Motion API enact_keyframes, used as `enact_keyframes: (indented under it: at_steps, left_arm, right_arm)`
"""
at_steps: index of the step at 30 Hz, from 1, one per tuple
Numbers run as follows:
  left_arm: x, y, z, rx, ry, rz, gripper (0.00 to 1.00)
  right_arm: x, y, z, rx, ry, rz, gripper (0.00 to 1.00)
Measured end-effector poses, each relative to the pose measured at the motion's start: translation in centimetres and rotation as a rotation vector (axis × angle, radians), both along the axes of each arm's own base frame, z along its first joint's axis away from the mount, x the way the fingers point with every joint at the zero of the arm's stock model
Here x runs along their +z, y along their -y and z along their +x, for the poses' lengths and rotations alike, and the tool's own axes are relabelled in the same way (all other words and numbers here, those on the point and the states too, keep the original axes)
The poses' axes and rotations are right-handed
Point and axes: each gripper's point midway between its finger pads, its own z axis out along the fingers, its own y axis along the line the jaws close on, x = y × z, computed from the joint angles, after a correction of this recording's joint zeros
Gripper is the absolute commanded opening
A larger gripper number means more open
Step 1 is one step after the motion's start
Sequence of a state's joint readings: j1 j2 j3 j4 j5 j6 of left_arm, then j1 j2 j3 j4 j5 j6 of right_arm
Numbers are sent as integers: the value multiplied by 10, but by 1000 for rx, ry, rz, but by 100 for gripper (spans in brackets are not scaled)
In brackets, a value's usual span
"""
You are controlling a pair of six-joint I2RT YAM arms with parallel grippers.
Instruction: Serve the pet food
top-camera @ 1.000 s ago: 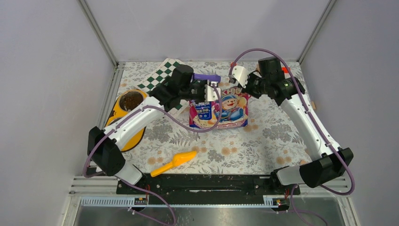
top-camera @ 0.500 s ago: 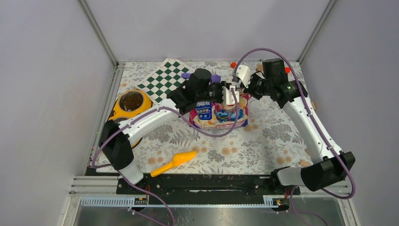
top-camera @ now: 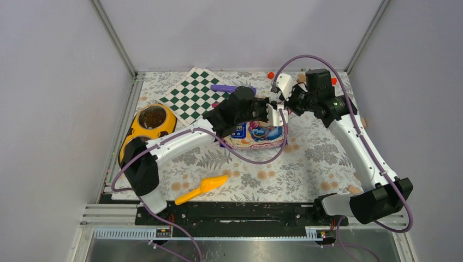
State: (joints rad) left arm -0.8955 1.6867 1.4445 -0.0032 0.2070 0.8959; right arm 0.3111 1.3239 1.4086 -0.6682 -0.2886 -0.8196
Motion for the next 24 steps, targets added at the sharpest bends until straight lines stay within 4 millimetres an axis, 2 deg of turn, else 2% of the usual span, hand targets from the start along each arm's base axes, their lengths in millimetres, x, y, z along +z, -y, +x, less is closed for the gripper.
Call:
enact_keyframes:
  at_steps: [17,24]
  left_arm:
    - [-1,-16,3,-3,64,135,0]
    - [-2,-32,5,4,59,189,0]
  right_arm:
    - [0,0,2,-159,24,106,0]
    - [0,0,6,-227,36,168,0]
